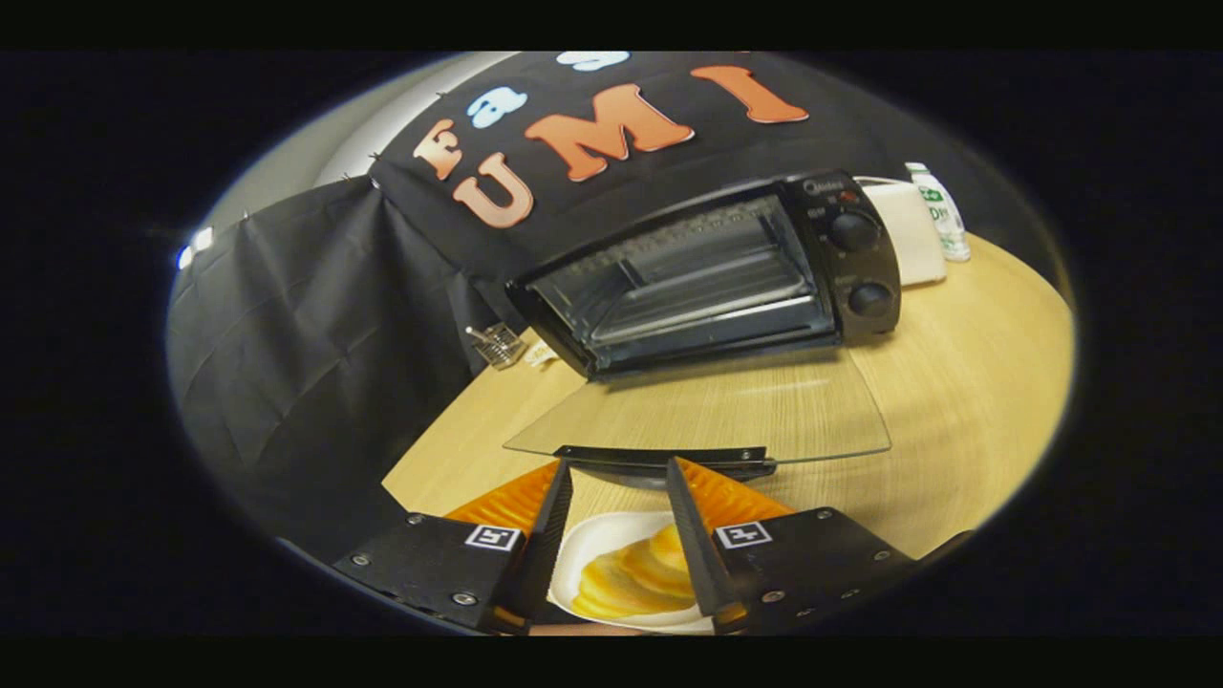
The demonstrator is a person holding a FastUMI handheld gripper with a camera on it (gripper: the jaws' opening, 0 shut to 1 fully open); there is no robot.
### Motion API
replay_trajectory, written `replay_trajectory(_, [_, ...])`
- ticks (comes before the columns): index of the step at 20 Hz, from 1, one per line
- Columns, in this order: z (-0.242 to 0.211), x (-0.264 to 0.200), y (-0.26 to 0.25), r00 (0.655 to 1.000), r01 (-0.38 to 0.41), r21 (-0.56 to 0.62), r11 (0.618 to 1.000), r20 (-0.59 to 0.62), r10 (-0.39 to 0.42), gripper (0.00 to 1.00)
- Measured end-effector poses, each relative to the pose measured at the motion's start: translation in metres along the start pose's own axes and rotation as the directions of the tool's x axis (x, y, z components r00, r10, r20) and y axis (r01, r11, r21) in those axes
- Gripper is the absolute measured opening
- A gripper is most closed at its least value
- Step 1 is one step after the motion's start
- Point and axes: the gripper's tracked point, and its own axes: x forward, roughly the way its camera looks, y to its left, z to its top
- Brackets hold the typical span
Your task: Open the toaster oven, put the food inside, and close the toaster oven door.
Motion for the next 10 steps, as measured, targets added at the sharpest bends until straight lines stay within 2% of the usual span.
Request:
replay_trajectory(2, [-0.009,0.004,-0.01,0.999,0.035,-0.011,0.999,-0.023,-0.035,0.6])
replay_trajectory(7, [-0.01,0.003,-0.005,1.0,0.019,-0.026,0.999,-0.015,-0.02,0.6])
replay_trajectory(10, [-0.003,-0.007,-0.014,0.996,0.087,-0.051,0.995,0.012,-0.087,0.6])
